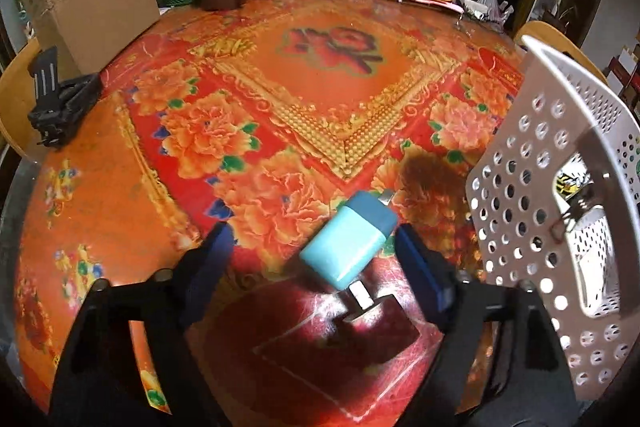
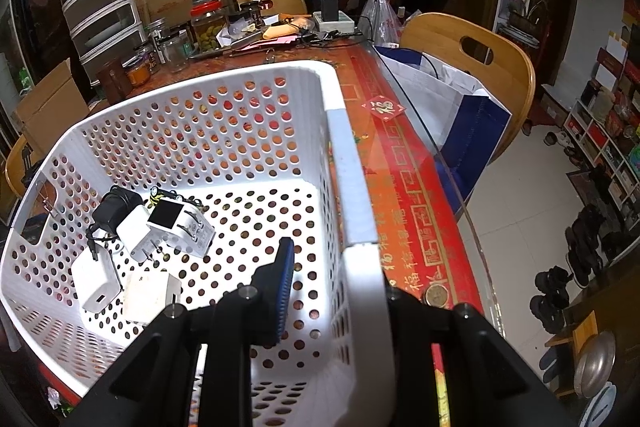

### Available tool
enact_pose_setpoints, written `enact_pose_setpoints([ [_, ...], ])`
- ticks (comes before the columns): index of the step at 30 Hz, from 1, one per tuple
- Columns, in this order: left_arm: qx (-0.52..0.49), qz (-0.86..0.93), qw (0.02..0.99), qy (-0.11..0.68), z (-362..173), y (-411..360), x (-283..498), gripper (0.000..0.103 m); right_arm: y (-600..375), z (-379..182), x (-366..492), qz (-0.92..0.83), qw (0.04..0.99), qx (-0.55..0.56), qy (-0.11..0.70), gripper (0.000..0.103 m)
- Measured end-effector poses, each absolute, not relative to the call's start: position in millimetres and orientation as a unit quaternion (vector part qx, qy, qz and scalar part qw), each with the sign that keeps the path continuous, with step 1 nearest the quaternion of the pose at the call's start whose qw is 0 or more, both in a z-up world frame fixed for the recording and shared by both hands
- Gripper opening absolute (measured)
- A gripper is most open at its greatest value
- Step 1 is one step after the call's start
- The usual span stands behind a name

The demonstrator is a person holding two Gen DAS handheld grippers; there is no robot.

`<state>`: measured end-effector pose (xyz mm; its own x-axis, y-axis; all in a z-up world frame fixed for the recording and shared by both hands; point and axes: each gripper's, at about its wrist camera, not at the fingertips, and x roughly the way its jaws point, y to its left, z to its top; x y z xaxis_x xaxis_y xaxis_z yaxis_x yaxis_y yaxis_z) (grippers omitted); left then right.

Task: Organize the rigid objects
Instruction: 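Grasp the light-blue charger on the tablecloth with the left tool, then carry the light-blue charger into the basket and open the left tool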

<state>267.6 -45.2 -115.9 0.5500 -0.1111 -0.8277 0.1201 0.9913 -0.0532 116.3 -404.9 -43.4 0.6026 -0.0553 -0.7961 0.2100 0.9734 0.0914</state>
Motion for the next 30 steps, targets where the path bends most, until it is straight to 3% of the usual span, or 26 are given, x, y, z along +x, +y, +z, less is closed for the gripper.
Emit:
enact_pose_setpoints([
  [5,0.01,-0.067,0.882,0.466,-122,-54,273,0.077,-405,-43,116,-0.075,0.891,0.088,0.439,0.025],
  [6,0.012,-0.066,0.882,0.466,-123,-54,273,0.072,-405,-43,116,-0.075,0.891,0.087,0.439,0.025],
  [7,0.019,-0.066,0.882,0.466,-124,-56,272,0.048,-405,-43,116,-0.074,0.891,0.087,0.439,0.025],
  [8,0.025,-0.067,0.882,0.466,-125,-58,271,0.037,-406,-43,116,-0.074,0.891,0.087,0.439,0.025],
  [10,0.044,-0.052,0.887,0.457,-124,-61,268,0.036,-406,-43,117,-0.075,0.891,0.087,0.439,0.025],
  [12,0.042,-0.041,0.899,0.435,-114,-56,262,0.024,-406,-43,116,-0.075,0.891,0.088,0.439,0.025],
  [30,0.043,0.031,0.935,0.35,-16,-14,254,0.025,-406,-42,116,-0.071,0.892,0.088,0.437,0.025],
])
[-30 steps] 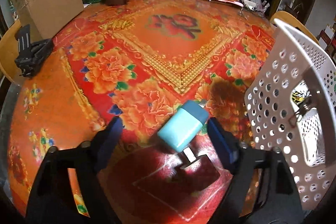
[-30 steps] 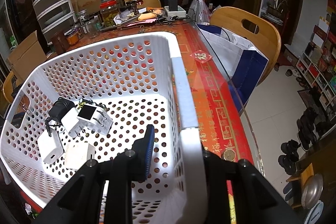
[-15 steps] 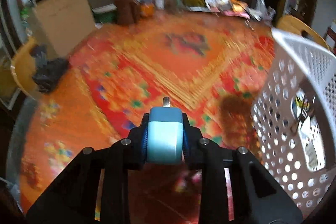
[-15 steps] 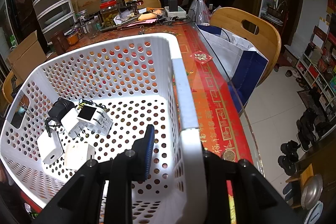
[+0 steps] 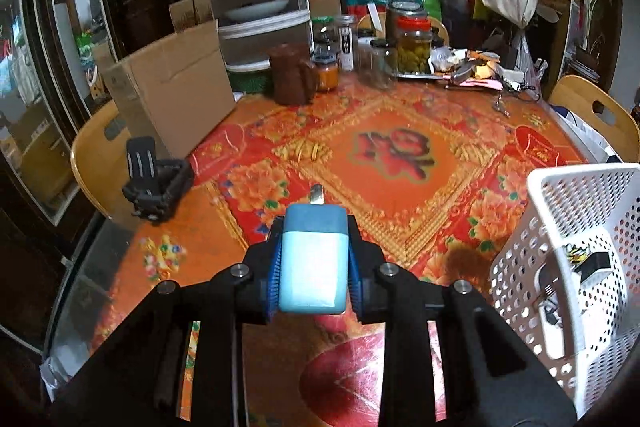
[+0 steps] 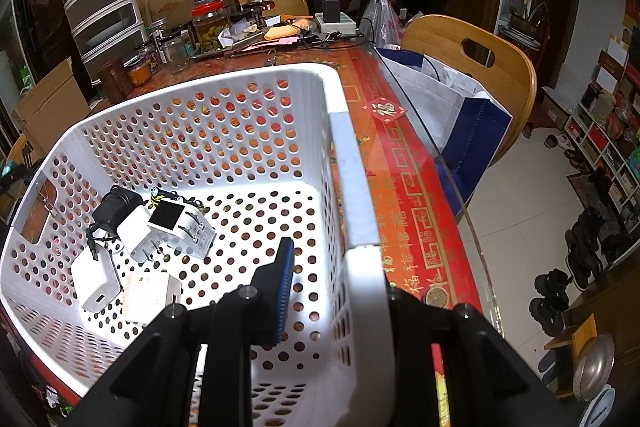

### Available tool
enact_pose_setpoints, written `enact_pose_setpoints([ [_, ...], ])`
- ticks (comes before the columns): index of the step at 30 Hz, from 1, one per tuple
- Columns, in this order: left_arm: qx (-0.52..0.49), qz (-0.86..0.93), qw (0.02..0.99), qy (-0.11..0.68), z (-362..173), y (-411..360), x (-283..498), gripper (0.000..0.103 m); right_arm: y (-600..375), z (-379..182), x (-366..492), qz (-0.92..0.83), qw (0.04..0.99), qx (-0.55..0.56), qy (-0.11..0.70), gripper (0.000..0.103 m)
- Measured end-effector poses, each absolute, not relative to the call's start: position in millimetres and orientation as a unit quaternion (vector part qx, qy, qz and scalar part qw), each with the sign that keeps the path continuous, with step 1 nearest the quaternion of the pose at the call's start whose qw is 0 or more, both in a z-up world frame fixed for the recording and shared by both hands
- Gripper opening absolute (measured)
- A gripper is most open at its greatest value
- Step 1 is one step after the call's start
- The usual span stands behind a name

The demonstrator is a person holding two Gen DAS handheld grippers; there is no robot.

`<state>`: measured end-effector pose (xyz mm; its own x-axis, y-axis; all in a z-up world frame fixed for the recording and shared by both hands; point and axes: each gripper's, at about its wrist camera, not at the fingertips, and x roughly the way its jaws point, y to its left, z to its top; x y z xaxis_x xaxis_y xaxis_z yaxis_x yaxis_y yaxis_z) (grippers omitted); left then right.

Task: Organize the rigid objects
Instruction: 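Carry the light-blue charger into the basket and open the left tool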

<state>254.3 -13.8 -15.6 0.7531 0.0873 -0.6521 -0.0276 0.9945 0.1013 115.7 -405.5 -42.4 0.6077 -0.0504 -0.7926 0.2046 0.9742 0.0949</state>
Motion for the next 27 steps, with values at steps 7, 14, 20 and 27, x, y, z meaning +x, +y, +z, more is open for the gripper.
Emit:
enact_pose_setpoints([
  [7,0.041,0.042,0.938,0.342,9,-22,253,0.025,-405,-43,117,-0.067,0.893,0.087,0.437,0.025],
  [14,0.056,0.025,0.943,0.326,27,-47,244,0.025,-404,-42,117,-0.066,0.894,0.087,0.435,0.025],
  [20,0.07,-0.005,0.945,0.32,36,-81,235,0.025,-404,-42,117,-0.065,0.894,0.087,0.434,0.025],
  [27,0.093,-0.031,0.943,0.318,36,-122,223,0.025,-404,-41,117,-0.063,0.895,0.088,0.433,0.025],
])
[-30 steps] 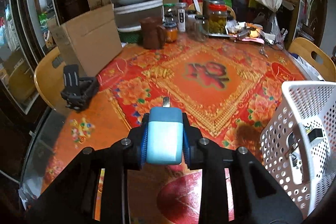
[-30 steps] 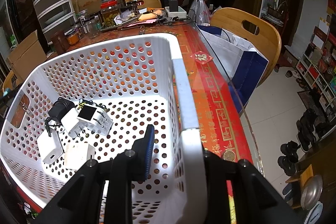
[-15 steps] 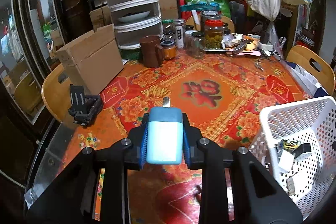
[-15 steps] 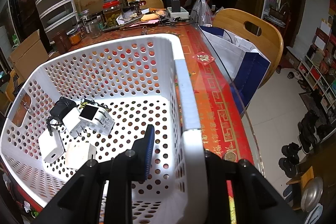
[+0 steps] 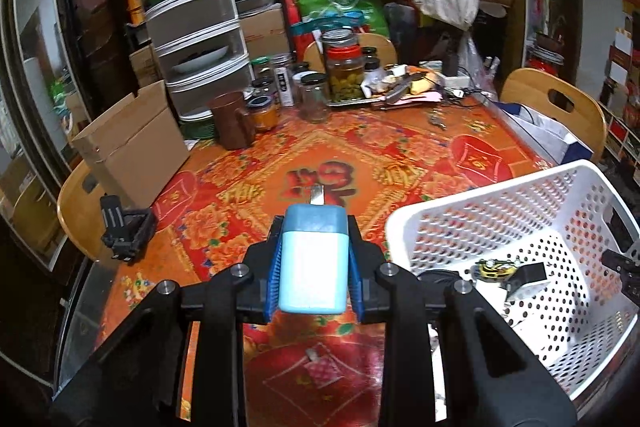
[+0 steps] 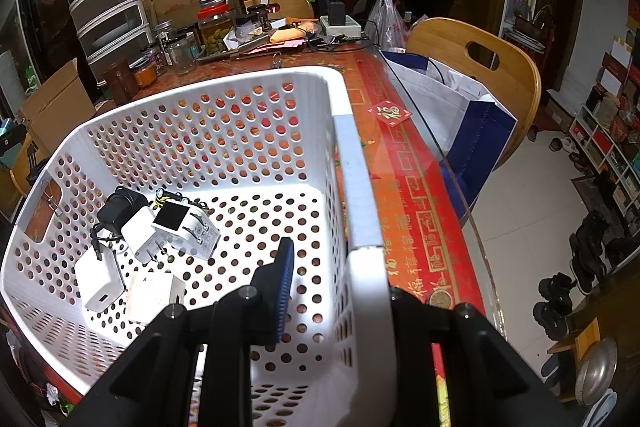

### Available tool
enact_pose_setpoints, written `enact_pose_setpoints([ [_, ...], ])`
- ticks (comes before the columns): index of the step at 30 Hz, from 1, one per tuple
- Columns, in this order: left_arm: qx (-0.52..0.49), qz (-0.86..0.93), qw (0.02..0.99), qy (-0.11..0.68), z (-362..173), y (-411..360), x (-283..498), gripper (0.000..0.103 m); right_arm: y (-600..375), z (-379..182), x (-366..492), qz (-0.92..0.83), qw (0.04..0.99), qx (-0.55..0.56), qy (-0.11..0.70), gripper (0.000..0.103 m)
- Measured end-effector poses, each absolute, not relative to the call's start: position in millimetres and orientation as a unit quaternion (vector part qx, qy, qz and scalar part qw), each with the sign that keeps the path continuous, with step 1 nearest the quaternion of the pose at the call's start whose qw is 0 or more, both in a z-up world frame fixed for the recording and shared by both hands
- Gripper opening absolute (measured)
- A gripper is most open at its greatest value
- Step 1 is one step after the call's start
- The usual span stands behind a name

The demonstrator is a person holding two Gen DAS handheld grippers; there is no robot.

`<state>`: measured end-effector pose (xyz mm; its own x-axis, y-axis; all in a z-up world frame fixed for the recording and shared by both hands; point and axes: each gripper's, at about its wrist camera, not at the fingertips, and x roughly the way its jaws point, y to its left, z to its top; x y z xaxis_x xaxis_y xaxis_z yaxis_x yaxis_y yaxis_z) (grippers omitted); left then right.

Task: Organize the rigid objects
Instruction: 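Carry the light-blue charger into the basket and open the left tool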

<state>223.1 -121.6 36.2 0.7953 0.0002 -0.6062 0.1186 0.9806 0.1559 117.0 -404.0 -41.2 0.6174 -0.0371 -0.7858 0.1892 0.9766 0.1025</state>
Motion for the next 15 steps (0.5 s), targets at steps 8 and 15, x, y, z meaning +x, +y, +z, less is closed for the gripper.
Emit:
enact_pose_setpoints([
  [8,0.109,-0.047,0.94,0.319,35,-149,216,0.025,-403,-40,117,-0.059,0.896,0.089,0.43,0.026],
  [15,0.121,-0.064,0.936,0.326,30,-170,212,0.025,-404,-40,117,-0.057,0.897,0.089,0.429,0.026],
])
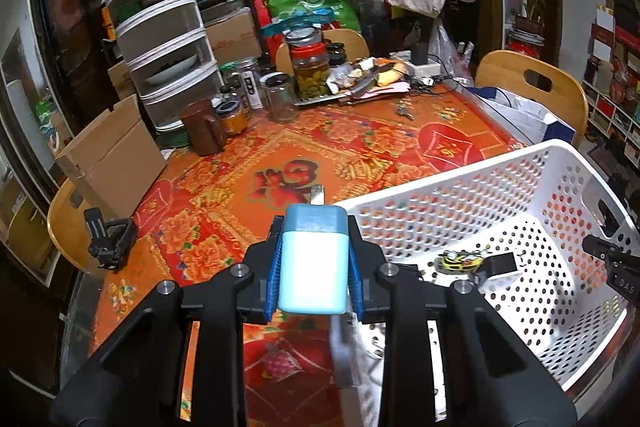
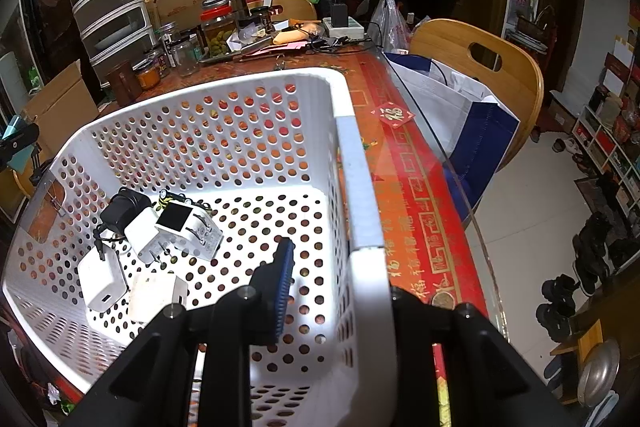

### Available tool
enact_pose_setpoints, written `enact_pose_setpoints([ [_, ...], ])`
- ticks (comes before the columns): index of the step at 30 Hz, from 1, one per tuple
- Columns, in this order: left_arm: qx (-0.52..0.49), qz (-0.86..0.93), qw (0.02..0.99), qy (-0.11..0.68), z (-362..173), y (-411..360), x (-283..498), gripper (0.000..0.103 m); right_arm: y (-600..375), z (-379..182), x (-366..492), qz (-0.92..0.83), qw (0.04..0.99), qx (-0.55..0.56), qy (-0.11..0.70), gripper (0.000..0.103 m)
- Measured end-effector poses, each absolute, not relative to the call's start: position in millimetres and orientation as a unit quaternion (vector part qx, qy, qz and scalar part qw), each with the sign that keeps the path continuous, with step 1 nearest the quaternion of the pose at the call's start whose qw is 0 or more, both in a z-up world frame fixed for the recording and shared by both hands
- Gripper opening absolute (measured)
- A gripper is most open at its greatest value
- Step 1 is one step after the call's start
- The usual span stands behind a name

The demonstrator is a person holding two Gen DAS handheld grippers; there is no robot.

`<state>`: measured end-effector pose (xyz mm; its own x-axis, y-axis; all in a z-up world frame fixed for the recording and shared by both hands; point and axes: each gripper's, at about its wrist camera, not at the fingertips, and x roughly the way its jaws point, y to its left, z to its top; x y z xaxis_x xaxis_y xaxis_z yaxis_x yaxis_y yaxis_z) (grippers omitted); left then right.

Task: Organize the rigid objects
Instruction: 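Carry the light-blue charger into the basket and open the left tool, then grasp the pink polka-dot charger with the left tool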

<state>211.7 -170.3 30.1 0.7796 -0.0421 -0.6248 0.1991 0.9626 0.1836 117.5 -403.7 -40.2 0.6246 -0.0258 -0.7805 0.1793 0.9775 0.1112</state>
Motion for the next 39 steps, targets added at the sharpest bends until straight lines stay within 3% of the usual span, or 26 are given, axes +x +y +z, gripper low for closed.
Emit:
enact_pose_setpoints([
  [25,0.182,-0.155,0.885,0.399,-25,-289,195,0.027,-400,-39,119,-0.053,0.898,0.091,0.428,0.028],
  [27,0.183,-0.159,0.883,0.402,-25,-289,194,0.042,-400,-39,119,-0.052,0.898,0.091,0.428,0.028],
  [29,0.181,-0.169,0.888,0.388,-19,-285,189,0.084,-401,-39,119,-0.051,0.898,0.092,0.428,0.029],
  [30,0.18,-0.176,0.892,0.375,-14,-282,184,0.092,-401,-39,119,-0.051,0.897,0.092,0.429,0.029],
  [33,0.175,-0.172,0.907,0.341,5,-254,170,0.096,-401,-40,118,-0.051,0.897,0.092,0.429,0.029],
  [39,0.055,-0.093,0.945,0.309,27,-92,150,0.103,-402,-41,118,-0.051,0.896,0.093,0.43,0.029],
])
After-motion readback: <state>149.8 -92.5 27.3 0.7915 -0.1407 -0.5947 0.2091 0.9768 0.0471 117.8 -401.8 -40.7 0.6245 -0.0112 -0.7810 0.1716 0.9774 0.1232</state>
